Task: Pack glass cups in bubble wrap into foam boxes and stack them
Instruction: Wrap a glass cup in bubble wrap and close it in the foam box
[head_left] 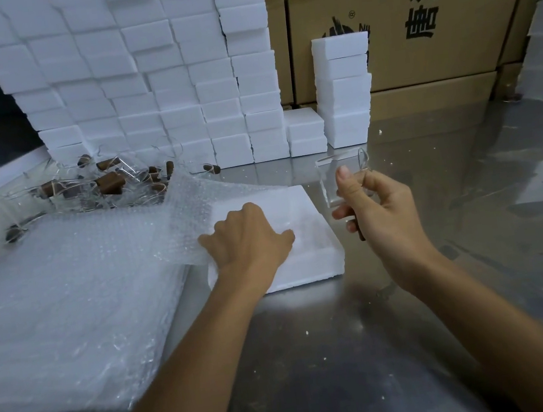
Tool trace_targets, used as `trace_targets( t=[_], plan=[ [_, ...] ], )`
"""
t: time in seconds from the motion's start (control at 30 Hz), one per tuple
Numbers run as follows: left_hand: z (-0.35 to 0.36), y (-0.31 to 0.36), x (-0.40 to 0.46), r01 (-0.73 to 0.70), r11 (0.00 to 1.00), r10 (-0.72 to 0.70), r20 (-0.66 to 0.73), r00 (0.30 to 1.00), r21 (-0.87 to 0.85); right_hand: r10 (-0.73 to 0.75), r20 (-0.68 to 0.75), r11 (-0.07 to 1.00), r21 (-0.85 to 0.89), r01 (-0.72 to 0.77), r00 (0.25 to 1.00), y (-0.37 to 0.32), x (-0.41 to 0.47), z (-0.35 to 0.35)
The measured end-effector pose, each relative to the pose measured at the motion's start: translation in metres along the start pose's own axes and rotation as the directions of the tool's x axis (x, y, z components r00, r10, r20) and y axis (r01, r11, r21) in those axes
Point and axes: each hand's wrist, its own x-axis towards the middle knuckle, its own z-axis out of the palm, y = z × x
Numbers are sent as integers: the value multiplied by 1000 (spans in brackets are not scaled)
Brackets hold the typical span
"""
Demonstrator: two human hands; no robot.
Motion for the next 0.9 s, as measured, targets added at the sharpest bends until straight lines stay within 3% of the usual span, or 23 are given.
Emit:
trace_targets(
  t=[0.2,0.4,0.53,0.6,0.77,0.9],
  plan=[
    [-6,-2,2,-34,990,30,-26,999,-136,53,5,999,1,-53,999,-2,-1,-2],
    [-10,-24,-8,-218,916,127,-271,954,-338,274,38,934,228,-275,961,-8,2,-3],
    [-16,-33,-15,-323,876,207,-326,923,-359,304,93,910,266,-318,948,-10,1,-2],
    [-15,-34,-18,-320,862,173,-365,915,-394,311,111,909,257,-330,944,-10,-1,1],
    [-16,-36,-23,-162,874,-30,-384,923,-458,317,114,922,194,-335,941,-12,-6,5],
    [-19,-42,-23,-122,881,-82,-402,912,-457,310,129,930,167,-329,942,-16,-9,6]
  ],
)
